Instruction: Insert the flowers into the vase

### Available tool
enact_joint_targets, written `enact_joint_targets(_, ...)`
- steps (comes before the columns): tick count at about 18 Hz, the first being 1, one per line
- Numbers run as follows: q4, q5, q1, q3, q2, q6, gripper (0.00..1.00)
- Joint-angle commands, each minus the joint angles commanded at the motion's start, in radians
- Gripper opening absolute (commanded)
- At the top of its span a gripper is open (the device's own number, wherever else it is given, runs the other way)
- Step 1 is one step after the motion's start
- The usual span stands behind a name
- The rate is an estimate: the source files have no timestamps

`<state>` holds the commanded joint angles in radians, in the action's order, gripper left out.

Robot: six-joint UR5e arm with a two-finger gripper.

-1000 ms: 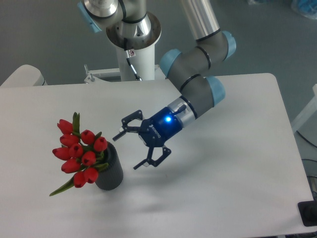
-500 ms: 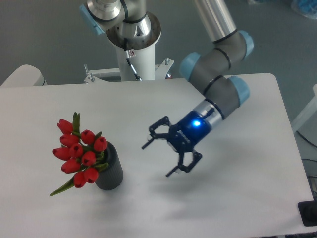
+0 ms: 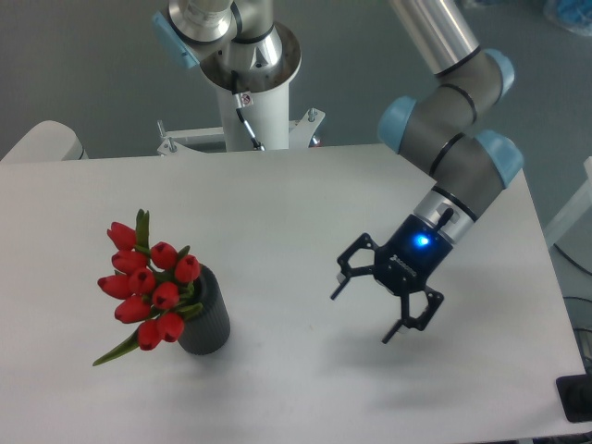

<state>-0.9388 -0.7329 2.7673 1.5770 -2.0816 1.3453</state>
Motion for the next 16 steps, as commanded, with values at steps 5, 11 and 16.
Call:
enact_joint_targets(5, -0.003, -0.216, -0.029, -0.029, 0.006, 0.006, 1.0)
enact_joint_targets(11, -0.092, -0.597, -0.155, -0.11, -0.015, 0.015, 1.0)
enact_joint_targets(16, -0.159, -0.649, -0.17, -0.144, -0.029, 0.072, 1.0)
